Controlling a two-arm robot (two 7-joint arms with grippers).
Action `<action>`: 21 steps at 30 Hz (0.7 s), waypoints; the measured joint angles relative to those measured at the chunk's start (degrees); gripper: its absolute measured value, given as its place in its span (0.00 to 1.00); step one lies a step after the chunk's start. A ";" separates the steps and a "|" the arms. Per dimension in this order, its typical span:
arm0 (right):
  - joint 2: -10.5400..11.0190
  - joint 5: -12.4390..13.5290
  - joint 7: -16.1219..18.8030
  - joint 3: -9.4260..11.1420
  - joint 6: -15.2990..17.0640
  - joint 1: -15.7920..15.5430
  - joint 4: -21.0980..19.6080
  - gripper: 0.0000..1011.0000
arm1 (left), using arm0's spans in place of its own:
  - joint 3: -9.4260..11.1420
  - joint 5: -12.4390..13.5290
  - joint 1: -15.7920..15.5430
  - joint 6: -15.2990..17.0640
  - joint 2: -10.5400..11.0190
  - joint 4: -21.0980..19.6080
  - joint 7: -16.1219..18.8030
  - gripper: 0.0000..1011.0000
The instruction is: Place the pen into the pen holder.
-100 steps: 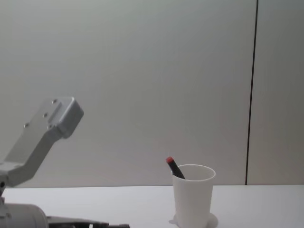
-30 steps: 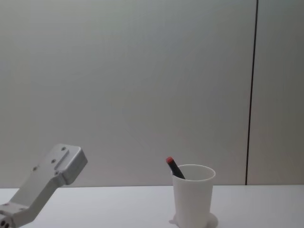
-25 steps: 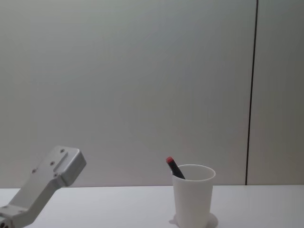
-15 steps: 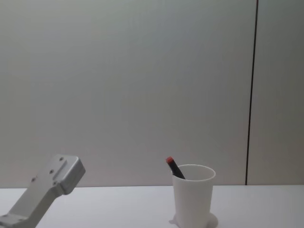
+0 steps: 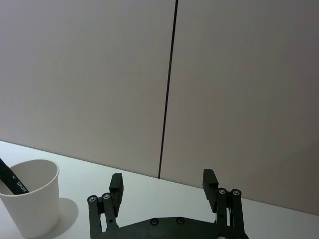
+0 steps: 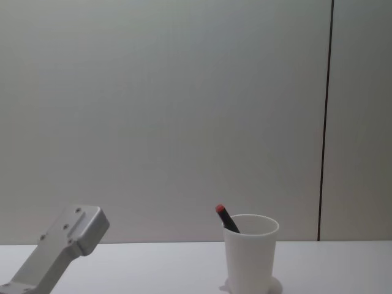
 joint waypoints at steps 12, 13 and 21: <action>0.00 0.00 0.00 0.00 0.00 0.00 0.00 0.99 | -0.16 0.90 0.55 -1.48 0.28 -0.42 0.17 0.13; 0.00 0.00 0.00 0.00 0.00 0.00 0.00 0.99 | -0.21 1.04 0.58 -1.56 0.34 -0.53 0.28 0.13; -0.01 0.00 0.00 0.00 0.00 0.00 0.00 0.99 | -0.77 3.76 0.92 -3.32 1.10 -3.00 1.64 0.13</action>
